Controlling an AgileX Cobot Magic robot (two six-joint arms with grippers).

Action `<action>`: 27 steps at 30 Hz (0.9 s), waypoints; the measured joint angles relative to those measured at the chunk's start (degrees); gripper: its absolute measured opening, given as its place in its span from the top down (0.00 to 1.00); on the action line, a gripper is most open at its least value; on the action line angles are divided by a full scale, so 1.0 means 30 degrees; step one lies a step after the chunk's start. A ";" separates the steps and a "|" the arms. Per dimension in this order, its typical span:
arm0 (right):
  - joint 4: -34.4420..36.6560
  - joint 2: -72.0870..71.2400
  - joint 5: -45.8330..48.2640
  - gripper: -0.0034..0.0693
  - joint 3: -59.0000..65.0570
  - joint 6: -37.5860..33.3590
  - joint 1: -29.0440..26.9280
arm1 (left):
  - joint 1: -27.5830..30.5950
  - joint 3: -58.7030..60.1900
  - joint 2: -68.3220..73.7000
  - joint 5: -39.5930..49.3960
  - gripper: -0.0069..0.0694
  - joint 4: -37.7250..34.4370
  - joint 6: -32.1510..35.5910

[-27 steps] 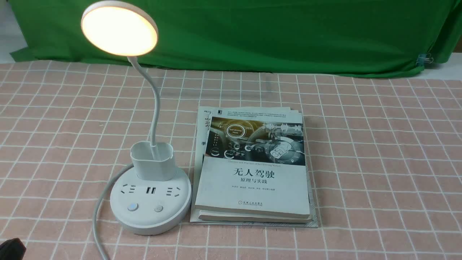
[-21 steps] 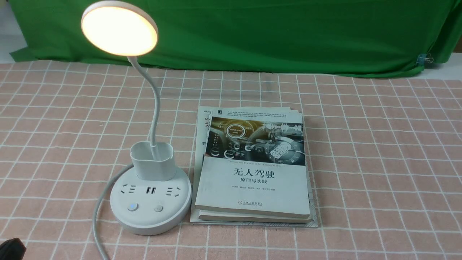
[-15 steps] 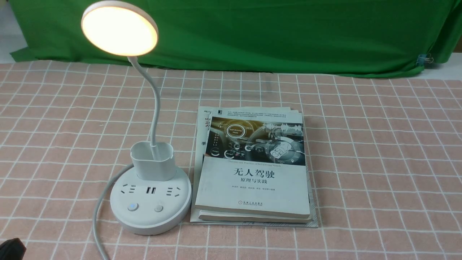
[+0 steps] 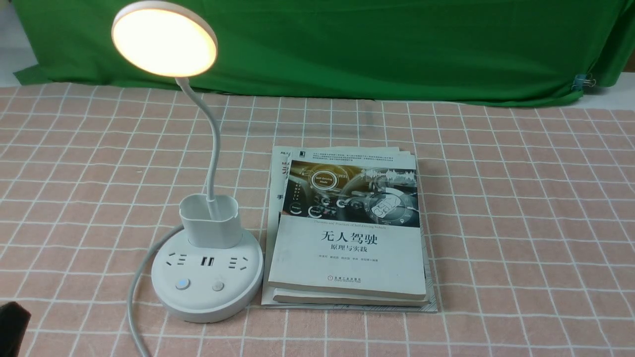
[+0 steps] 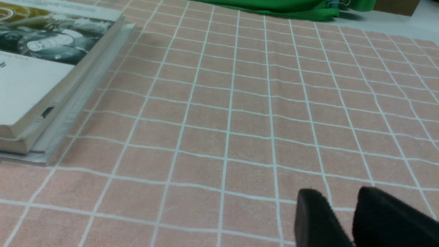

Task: Turn off the table lamp on the pink coffee tablecloth by hand.
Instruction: 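Press the power button on the round power strip under the lamp with the left gripper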

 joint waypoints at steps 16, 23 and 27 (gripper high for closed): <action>0.0000 0.0000 0.0000 0.62 0.0000 0.0000 0.0000 | 0.0000 -0.4944 0.4445 0.4815 0.90 -0.2082 0.0016; 0.0000 0.0000 0.0000 0.62 0.0000 0.0000 0.0000 | -0.0023 -0.9998 1.3029 1.3602 0.90 0.1203 0.2271; 0.0000 0.0000 0.0000 0.62 0.0000 0.0000 0.0000 | -0.1694 -1.1696 1.7378 1.4487 0.90 0.2396 0.2620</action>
